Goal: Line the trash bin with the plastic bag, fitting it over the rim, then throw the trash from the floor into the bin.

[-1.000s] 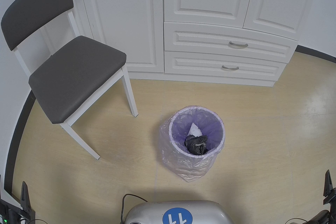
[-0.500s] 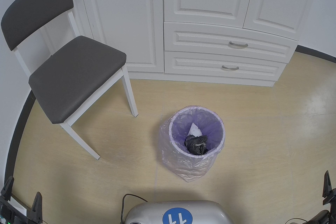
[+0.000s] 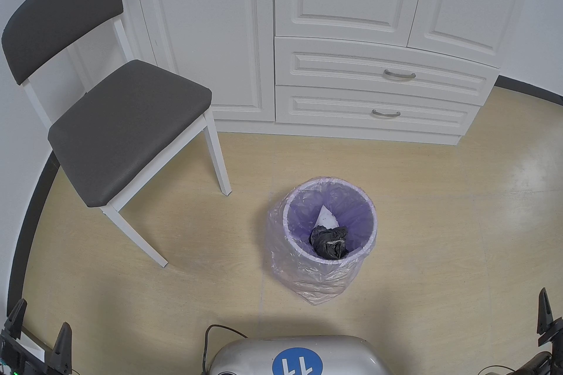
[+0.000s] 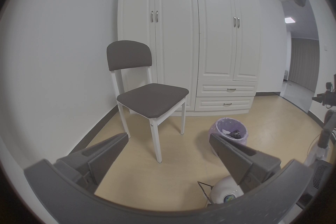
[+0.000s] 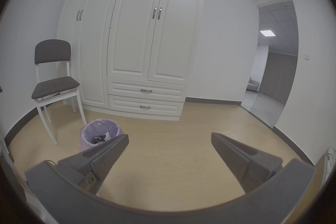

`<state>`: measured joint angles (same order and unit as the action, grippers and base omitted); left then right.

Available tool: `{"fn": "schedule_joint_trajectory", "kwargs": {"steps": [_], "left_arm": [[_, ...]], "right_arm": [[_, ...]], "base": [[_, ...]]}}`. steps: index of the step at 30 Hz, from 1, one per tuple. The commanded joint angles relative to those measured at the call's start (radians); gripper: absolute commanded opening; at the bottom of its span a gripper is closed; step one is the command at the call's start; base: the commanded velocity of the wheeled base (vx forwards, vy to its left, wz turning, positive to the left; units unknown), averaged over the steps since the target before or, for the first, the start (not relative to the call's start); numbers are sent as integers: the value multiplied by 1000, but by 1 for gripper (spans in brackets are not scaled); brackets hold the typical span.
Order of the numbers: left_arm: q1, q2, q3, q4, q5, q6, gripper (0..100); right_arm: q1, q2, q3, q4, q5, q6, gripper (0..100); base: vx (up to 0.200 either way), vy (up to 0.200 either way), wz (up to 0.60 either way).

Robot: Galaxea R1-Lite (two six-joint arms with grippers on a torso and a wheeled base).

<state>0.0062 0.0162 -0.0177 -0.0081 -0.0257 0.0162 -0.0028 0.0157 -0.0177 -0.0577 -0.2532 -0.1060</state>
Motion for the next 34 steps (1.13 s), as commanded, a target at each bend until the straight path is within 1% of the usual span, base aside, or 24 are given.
{"fn": "schedule_joint_trajectory", "kwargs": {"steps": [1,3,4,8,10,12,13,15,16,17,18,22,34], "left_arm": [[3,-16,18,-3,13,5,100],[3,-16,18,-3,13,5,100],[3,-16,18,0,35,-2,100],[0,-15,18,3,36,-4,100],[0,-15,18,3,36,-4,100],[0,-15,18,3,36,-4,100],[0,-16,18,3,35,-2,100],[0,-16,18,2,33,-2,100],[0,-16,18,2,33,-1,100],[0,-16,18,2,33,-2,100],[0,-16,18,2,33,-2,100],[0,-16,18,0,30,-1,100],[0,-15,18,0,33,-9,100]], "right_arm": [[0,-14,18,-8,-6,-3,100],[0,-14,18,-8,-6,-3,100],[0,-14,18,15,-12,0,100],[0,-14,18,15,14,-1,100],[0,-14,18,16,97,0,100],[0,-16,18,16,163,2,100],[0,-14,18,16,178,3,100],[1,-14,16,30,227,34,100],[0,-14,18,52,258,72,100],[1,-14,18,90,288,81,100],[1,-14,8,117,298,78,100],[3,-14,16,87,295,78,100],[3,-14,16,87,293,83,100]], "base": [[0,0,0],[0,0,0],[0,0,0],[0,0,0],[0,0,0],[0,0,0],[0,0,0],[0,0,0],[0,0,0],[0,0,0],[0,0,0],[0,0,0],[0,0,0]]}}
